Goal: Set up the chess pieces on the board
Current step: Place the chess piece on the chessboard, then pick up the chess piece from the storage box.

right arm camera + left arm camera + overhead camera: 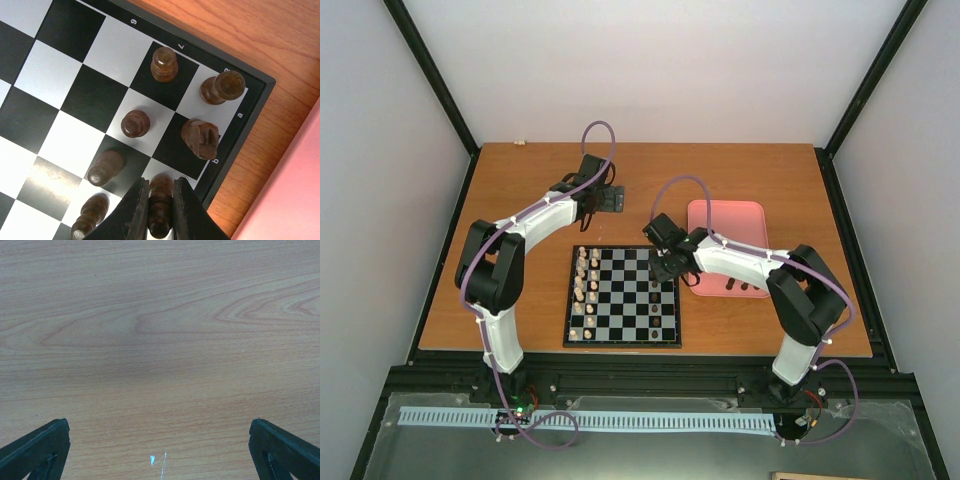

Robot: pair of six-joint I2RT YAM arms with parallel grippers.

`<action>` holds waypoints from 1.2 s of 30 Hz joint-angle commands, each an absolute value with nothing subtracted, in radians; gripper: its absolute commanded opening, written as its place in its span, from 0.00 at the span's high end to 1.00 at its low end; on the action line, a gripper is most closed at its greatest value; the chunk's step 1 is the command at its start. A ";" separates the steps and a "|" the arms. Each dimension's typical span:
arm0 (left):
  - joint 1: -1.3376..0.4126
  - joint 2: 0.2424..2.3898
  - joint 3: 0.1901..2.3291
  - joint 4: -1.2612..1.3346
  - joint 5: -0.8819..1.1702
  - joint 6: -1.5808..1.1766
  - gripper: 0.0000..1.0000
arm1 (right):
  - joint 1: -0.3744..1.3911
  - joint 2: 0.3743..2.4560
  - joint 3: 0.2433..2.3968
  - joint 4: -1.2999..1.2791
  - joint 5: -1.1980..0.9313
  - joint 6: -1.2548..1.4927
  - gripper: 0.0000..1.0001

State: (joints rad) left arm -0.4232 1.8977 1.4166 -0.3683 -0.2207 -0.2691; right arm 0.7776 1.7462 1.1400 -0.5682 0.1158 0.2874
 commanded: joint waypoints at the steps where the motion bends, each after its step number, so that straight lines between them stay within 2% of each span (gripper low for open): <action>1: -0.418 1.913 1.453 -0.382 -0.226 -0.276 0.00 | 0.796 1.753 1.151 -0.573 0.123 0.302 0.90; 6: -0.419 1.909 1.451 -0.382 -0.227 -0.276 0.00 | 0.796 1.755 1.153 -0.585 0.147 0.306 0.85; 11: -0.419 1.907 1.452 -0.380 -0.227 -0.277 0.00 | 0.796 1.752 1.157 -0.597 0.169 0.306 0.72; 16: -0.419 1.907 1.452 -0.382 -0.225 -0.275 0.00 | 0.796 1.729 1.152 -0.594 0.177 0.305 0.63; 27: -0.419 1.911 1.457 -0.383 -0.224 -0.274 0.00 | 0.796 1.524 1.100 -0.654 0.235 0.312 0.50; 31: -0.419 1.911 1.457 -0.381 -0.223 -0.275 0.00 | 0.787 1.452 1.057 -0.704 0.327 0.338 0.41; 36: -0.419 1.913 1.456 -0.380 -0.217 -0.276 0.00 | 0.703 1.391 0.944 -0.718 0.331 0.384 0.40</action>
